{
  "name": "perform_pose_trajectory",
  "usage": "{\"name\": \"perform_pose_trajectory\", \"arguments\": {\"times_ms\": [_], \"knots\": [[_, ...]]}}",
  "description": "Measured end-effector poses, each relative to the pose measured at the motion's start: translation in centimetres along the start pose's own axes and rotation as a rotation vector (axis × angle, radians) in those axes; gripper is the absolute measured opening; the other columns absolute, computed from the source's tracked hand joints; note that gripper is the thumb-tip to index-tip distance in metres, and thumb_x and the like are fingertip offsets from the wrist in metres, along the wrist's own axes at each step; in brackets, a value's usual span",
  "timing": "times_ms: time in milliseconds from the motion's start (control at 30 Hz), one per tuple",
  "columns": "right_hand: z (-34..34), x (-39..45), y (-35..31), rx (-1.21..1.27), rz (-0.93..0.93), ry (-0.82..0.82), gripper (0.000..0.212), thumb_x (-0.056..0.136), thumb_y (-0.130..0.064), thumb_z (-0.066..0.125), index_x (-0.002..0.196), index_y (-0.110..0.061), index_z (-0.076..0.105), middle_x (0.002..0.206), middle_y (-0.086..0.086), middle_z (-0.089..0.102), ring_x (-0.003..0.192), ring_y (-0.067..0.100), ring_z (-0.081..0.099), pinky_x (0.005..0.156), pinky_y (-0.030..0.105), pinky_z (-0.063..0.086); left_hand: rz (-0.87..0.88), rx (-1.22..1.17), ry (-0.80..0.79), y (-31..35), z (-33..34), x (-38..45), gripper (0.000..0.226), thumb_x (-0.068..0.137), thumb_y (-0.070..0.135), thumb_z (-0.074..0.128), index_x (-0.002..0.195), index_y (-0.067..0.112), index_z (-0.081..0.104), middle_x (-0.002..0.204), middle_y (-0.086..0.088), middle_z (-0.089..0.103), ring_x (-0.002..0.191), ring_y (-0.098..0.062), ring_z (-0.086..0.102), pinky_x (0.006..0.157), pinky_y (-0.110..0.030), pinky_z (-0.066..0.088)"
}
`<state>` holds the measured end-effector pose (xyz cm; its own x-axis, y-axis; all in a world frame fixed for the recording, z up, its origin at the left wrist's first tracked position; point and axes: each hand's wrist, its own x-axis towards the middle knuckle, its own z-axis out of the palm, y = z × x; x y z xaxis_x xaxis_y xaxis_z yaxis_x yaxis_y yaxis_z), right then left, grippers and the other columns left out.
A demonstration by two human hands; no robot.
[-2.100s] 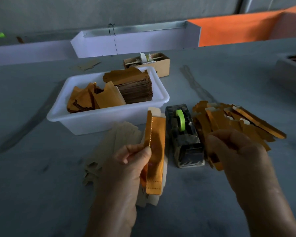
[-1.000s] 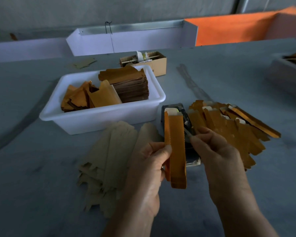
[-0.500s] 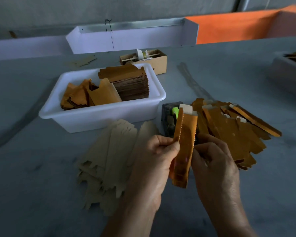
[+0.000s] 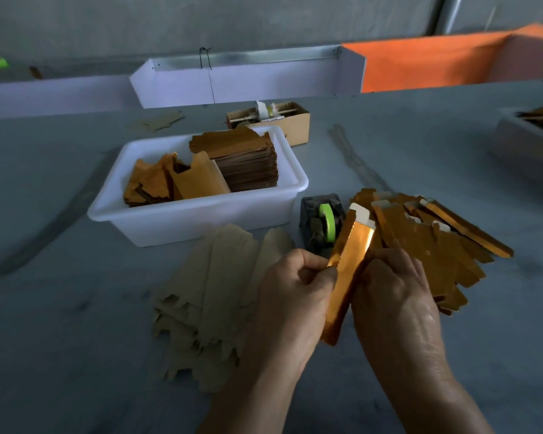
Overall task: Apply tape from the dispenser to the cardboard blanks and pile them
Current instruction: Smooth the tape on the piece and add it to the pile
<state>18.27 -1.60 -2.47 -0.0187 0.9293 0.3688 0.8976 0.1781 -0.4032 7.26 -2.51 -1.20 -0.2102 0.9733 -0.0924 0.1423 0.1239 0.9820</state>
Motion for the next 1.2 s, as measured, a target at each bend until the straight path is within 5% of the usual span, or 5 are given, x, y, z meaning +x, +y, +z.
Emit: {"name": "perform_pose_trajectory", "arguments": {"times_ms": [167, 367, 633, 833, 1200], "knots": [[-2.5, 0.3, 1.1, 0.286, 0.063, 0.132, 0.007, 0.083, -0.009, 0.064, 0.079, -0.014, 0.062, 0.085, -0.005, 0.054, 0.07, 0.008, 0.051, 0.054, 0.016, 0.036, -0.082, -0.122, -0.052, 0.4, -0.5, -0.2, 0.007, 0.086, 0.017, 0.065, 0.079, 0.019, 0.066, 0.058, 0.01, 0.064, 0.051, 0.002, 0.058, 0.043, -0.012, 0.041], [-4.3, -0.1, 1.0, 1.017, 0.19, -0.289, 0.013, 0.069, -0.022, 0.061, 0.077, -0.027, 0.071, 0.071, 0.0, 0.067, 0.062, 0.007, 0.06, 0.055, 0.019, 0.05, -0.114, -0.19, -0.057, 0.1, -1.2, -0.8, 0.012, 0.084, 0.016, 0.066, 0.073, 0.019, 0.066, 0.054, 0.011, 0.062, 0.045, 0.003, 0.055, 0.04, -0.01, 0.037], [-2.9, -0.2, 0.2, 0.889, 0.0, -0.311, 0.015, 0.072, -0.022, 0.062, 0.077, -0.031, 0.072, 0.077, -0.006, 0.07, 0.069, 0.004, 0.062, 0.053, 0.012, 0.047, -0.148, -0.211, -0.101, -0.1, -2.0, -1.3, 0.014, 0.083, 0.017, 0.068, 0.07, 0.022, 0.068, 0.061, 0.003, 0.068, 0.048, -0.002, 0.061, 0.042, -0.013, 0.042], [-2.8, 0.0, 0.3, 0.614, 0.001, -0.241, 0.046, 0.081, -0.018, 0.066, 0.117, -0.042, 0.052, 0.081, -0.017, 0.067, 0.074, 0.0, 0.064, 0.061, 0.016, 0.049, -0.122, -0.177, -0.12, -0.3, -1.9, -1.5, 0.006, 0.084, 0.018, 0.068, 0.078, 0.017, 0.068, 0.067, 0.001, 0.071, 0.057, -0.007, 0.066, 0.049, -0.016, 0.048], [-2.8, 0.3, -0.1, 0.552, 0.052, -0.253, 0.045, 0.076, -0.024, 0.071, 0.11, -0.037, 0.044, 0.075, -0.019, 0.068, 0.071, -0.008, 0.061, 0.059, 0.01, 0.048, -0.125, -0.238, -0.243, -0.3, -2.6, -1.4, 0.011, 0.087, 0.017, 0.064, 0.08, 0.019, 0.072, 0.079, -0.001, 0.075, 0.074, -0.012, 0.073, 0.062, -0.018, 0.055]]}}
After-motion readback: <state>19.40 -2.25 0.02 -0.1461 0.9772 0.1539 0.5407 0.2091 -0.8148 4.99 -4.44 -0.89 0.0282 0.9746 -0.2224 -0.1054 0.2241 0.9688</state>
